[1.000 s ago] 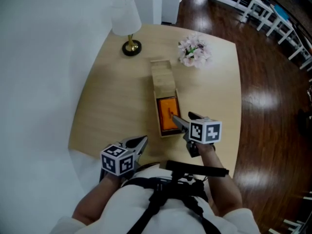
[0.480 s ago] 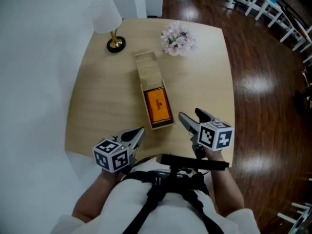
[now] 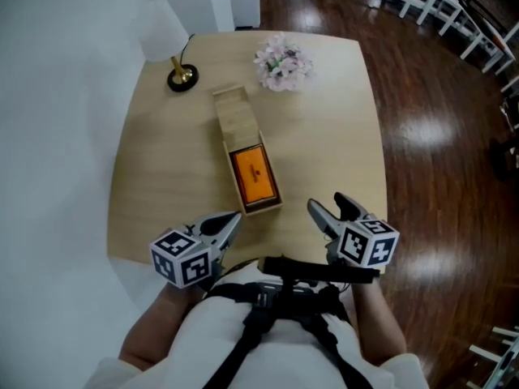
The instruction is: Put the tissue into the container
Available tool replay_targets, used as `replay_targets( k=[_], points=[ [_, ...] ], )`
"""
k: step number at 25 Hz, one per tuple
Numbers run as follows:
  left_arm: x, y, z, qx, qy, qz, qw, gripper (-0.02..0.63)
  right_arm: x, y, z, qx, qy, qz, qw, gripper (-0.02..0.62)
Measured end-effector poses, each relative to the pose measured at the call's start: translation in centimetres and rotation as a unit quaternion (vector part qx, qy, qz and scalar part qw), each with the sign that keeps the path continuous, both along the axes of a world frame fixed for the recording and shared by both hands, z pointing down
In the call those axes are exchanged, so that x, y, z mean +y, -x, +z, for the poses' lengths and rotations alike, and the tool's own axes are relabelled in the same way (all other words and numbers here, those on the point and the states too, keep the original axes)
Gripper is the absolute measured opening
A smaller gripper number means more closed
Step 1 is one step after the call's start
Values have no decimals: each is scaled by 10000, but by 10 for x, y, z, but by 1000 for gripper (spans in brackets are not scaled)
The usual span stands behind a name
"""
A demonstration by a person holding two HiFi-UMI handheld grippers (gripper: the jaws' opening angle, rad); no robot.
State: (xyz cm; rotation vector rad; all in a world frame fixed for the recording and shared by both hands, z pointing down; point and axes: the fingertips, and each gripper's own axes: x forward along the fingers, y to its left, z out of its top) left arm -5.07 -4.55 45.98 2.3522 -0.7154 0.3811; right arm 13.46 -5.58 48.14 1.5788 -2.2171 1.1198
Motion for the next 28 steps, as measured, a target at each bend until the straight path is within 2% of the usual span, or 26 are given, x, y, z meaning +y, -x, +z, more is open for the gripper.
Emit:
replay_targets(
  k=[4,11,19,24,28],
  points=[
    [11,-13,5,-96,68,246,9996,0,10,-4,9,-17,-164,106,9998,348],
    [23,-24,10,-358,12,625,9974,0,23,9,11,-227,-181,75,9996,267],
    [23,-25,9,-437,-66,674,9968,0,24,6,-1,-120,-330,182,9992,155],
    [23,-25,9,-437,-64,669,9968,0,26,3,-5,-68,-428,192,9989,118],
    [25,-25,10,-451,-55,695,9965,0,28,4,-9,34,-481,202,9986,62]
  ],
)
